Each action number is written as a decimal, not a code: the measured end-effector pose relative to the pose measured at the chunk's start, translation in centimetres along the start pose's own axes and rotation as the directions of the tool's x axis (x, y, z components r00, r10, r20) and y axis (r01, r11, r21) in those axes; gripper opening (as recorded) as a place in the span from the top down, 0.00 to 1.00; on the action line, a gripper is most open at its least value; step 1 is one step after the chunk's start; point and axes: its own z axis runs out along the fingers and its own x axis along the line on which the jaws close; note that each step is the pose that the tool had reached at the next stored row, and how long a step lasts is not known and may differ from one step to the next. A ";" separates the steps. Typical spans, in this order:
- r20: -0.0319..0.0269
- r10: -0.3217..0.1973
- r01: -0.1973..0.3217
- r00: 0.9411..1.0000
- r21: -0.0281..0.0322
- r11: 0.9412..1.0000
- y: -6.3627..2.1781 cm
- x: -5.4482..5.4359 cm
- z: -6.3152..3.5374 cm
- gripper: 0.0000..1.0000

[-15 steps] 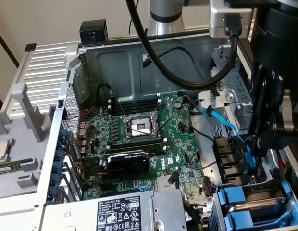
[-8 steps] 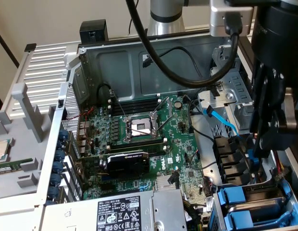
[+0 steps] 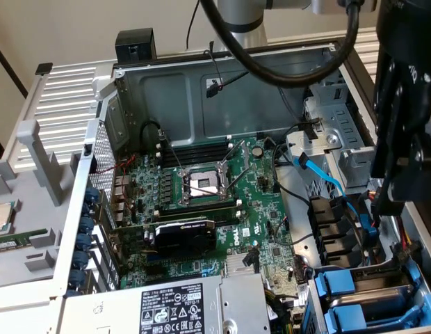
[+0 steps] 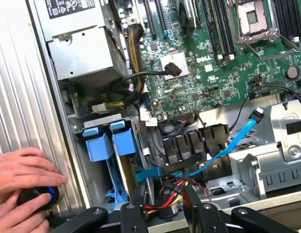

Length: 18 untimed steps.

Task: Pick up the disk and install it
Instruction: 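Insert the first disk wire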

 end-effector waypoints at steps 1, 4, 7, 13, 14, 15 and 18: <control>0.000 0.000 0.000 1.000 0.000 1.000 -0.10 0.3 -0.16 0.56; 0.001 0.000 0.000 1.000 0.000 1.000 -0.40 1.4 -0.40 0.56; 0.007 0.000 0.000 1.000 -0.002 1.000 -0.65 2.4 -0.40 0.56; 0.030 0.000 0.000 1.000 -0.008 1.000 -0.94 3.5 -0.37 0.56; 0.037 -0.001 0.001 0.999 -0.010 1.000 -0.95 3.6 -0.36 0.56; 0.042 -0.005 0.005 0.999 -0.011 1.000 -0.96 3.6 -0.34 0.56; 0.049 -0.038 0.038 0.998 -0.012 0.999 -0.96 3.6 -0.33 0.56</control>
